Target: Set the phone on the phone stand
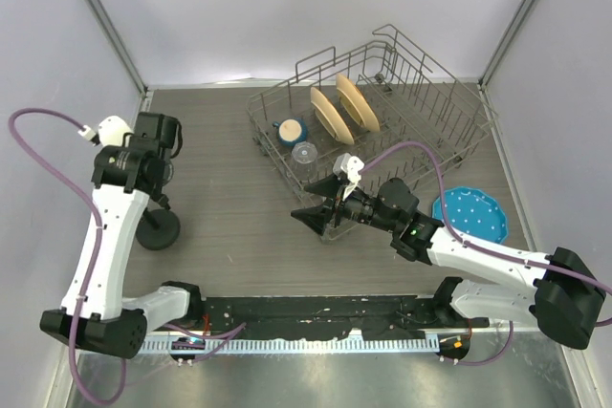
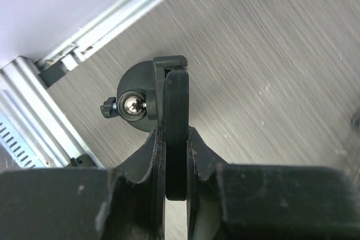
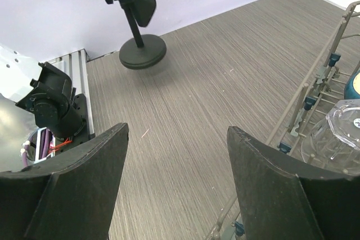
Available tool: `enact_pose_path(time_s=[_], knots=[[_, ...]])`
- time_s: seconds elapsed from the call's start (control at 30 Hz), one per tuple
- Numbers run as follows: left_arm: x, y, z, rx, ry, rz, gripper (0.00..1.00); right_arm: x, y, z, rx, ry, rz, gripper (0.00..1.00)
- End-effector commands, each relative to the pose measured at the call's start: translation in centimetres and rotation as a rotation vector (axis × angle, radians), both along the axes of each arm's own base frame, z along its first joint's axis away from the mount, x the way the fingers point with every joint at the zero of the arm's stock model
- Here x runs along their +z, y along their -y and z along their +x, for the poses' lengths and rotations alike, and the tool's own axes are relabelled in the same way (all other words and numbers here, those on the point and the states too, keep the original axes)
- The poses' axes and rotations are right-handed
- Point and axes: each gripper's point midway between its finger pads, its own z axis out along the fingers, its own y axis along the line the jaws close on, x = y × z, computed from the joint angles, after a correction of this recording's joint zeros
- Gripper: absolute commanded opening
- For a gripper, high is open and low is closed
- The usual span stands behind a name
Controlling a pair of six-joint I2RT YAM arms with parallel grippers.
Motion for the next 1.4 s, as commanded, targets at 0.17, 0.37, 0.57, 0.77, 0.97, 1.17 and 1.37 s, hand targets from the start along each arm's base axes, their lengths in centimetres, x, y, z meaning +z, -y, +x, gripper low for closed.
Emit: enact_pose_path(time_s=[0.17, 0.37, 0.57, 0.77, 0.97, 1.17, 1.37], knots=[[3.5, -8.4, -7.5, 0.421, 0.089, 0.225, 0.00, 2.6, 0.1, -0.2, 0.006, 0.042, 0.070, 0.76], [1.4, -9.1, -9.1, 0.540, 0.068, 0.182, 0.00, 2.3, 0.0, -0.1, 0.011, 0.032, 0.068, 0.76], [-0.9, -9.1, -10.9, 0.645, -0.031, 0.139, 0.00, 2.1, -0.2, -0.1, 0.012, 0.028, 0.063, 0.76], [-1.3, -9.5, -11.7, 0.719, 0.054, 0.129, 0.00, 1.9, -0.2, -0.1, 0.014, 0.028, 0.060, 0.76], [-0.9, -10.2, -12.3, 0.744, 0.012, 0.174, 0.00, 1.7, -0.4, 0.1, 0.012, 0.023, 0.054, 0.76], [-1.7, -10.5, -14.2, 0.771, -0.044, 0.176, 0.00, 1.5, -0.6, 0.1, 0.018, 0.014, 0.049, 0.76], [-1.9, -10.7, -14.9, 0.795, -0.060, 0.179, 0.00, 1.5, -0.6, 0.2, 0.019, 0.014, 0.051, 0.76]])
